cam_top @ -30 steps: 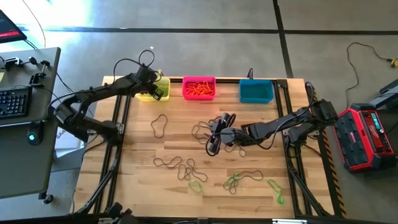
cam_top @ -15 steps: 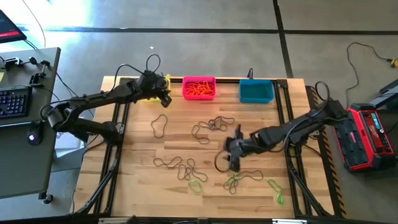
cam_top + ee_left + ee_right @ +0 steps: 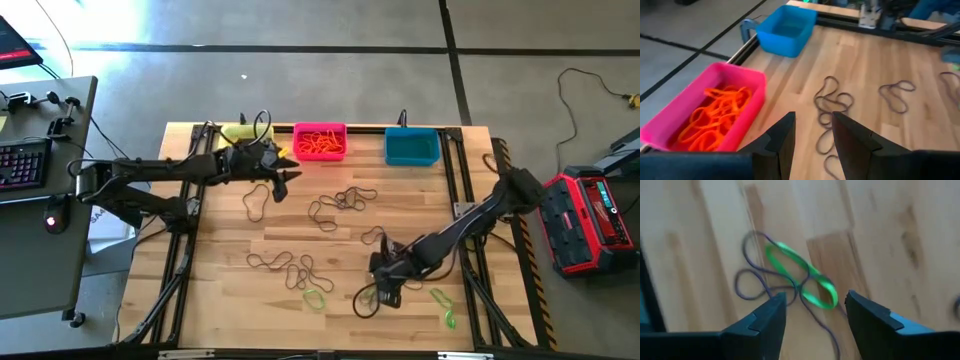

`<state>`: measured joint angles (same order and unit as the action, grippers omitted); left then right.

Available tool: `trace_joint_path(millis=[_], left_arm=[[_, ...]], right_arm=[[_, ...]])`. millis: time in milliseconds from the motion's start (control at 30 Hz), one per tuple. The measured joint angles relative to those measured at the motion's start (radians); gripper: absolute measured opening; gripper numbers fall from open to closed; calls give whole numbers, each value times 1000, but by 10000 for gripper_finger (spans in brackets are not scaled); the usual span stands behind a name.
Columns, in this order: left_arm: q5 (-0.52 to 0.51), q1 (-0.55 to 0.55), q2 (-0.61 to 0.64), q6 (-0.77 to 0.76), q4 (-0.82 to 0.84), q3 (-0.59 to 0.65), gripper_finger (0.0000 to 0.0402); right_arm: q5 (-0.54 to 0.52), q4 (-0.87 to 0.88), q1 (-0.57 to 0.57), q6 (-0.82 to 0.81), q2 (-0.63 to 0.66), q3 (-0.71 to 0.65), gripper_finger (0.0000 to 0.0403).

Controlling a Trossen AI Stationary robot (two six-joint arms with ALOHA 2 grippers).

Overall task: Sort rubber bands into baskets
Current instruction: Put the green rubber band into the yellow bin

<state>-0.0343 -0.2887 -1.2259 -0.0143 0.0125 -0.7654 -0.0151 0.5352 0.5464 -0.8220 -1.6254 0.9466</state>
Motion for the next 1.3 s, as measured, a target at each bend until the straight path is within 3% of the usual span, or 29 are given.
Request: trace_joint_path(millis=[233, 700, 1033, 1300], left_arm=[[-4, 36, -1, 0, -19, 0, 121], [-8, 33, -1, 10, -18, 0, 121], [-7, 33, -1, 11, -18, 0, 121], [-7, 33, -1, 16, -18, 0, 121]], right_arm=[[7, 0, 5, 7, -72, 0, 142], [6, 18, -3, 90, -77, 0, 12], [26, 25, -2, 97, -77, 1, 0], [-52, 265, 14, 103, -78, 134, 0]])
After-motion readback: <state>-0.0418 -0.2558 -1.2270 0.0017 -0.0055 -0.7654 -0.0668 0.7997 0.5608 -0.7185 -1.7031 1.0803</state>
